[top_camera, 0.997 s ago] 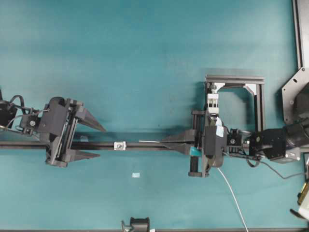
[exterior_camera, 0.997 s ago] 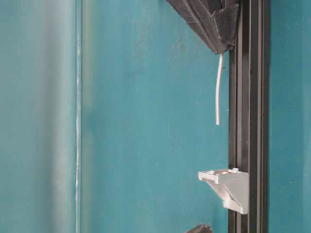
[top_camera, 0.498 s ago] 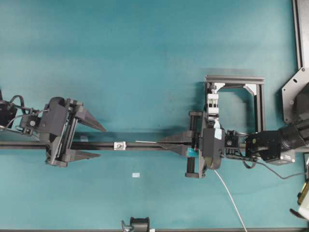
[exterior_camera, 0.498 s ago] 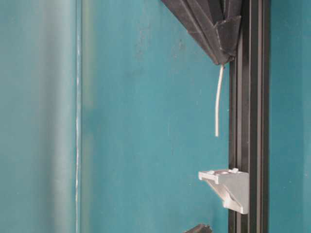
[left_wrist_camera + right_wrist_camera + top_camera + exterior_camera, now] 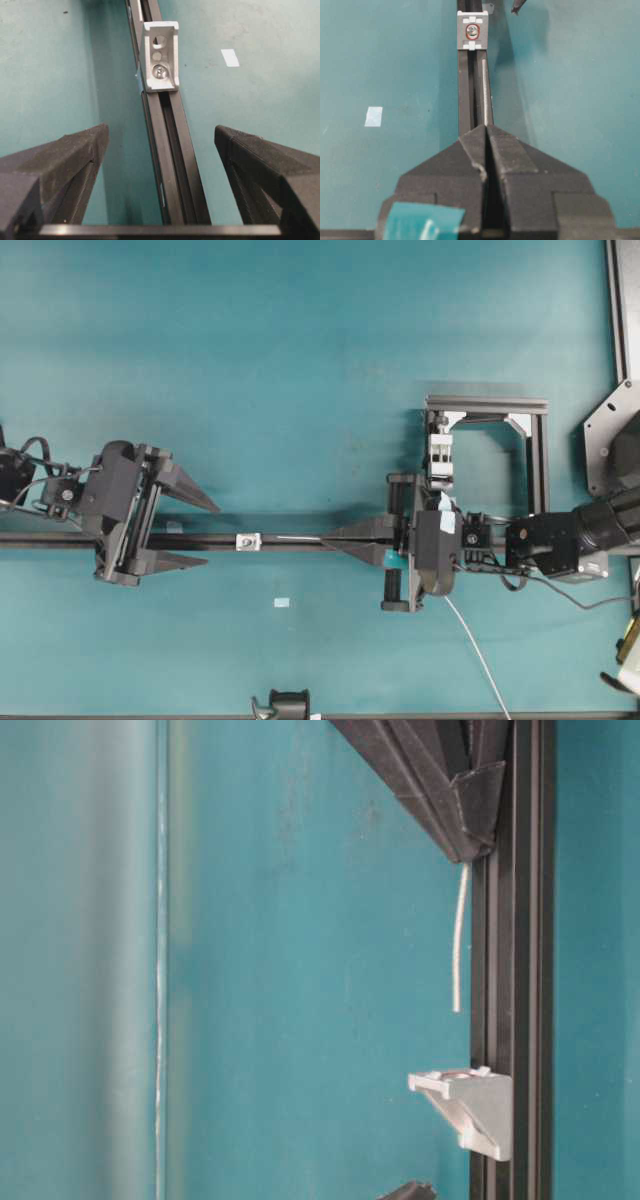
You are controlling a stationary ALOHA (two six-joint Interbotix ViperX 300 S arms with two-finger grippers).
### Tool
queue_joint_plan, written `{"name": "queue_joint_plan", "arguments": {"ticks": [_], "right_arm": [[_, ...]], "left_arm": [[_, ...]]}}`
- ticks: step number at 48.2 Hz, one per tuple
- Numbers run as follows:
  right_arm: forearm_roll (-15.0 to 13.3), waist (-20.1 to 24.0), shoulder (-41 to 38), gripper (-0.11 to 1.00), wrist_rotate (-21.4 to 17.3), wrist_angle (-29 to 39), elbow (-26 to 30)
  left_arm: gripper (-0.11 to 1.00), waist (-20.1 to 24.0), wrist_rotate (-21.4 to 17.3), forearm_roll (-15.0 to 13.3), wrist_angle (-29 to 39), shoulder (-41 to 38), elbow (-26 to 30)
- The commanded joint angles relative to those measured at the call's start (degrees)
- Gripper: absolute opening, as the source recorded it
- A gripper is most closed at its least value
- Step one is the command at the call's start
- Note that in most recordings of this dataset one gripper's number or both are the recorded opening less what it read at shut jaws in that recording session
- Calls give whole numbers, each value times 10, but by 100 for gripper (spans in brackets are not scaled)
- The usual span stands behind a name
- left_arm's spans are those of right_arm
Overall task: Insert the wire into the hole on the left side and pull it with the left arm.
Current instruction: 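Align the wire tip with the white bracket's hole using the right gripper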
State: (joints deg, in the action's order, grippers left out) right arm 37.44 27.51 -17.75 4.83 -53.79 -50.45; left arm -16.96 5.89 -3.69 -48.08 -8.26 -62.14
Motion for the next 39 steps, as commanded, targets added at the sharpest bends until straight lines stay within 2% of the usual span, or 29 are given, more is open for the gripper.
{"name": "queue_joint_plan", "arguments": {"ticks": [1, 39], "right_arm": [[-3, 2, 6, 2, 0, -4, 6], [-6, 2, -18, 2, 4, -28, 23]], "left_arm": [[70, 1, -1, 2, -5, 5, 6], [70, 2, -2, 2, -5, 5, 8]]}}
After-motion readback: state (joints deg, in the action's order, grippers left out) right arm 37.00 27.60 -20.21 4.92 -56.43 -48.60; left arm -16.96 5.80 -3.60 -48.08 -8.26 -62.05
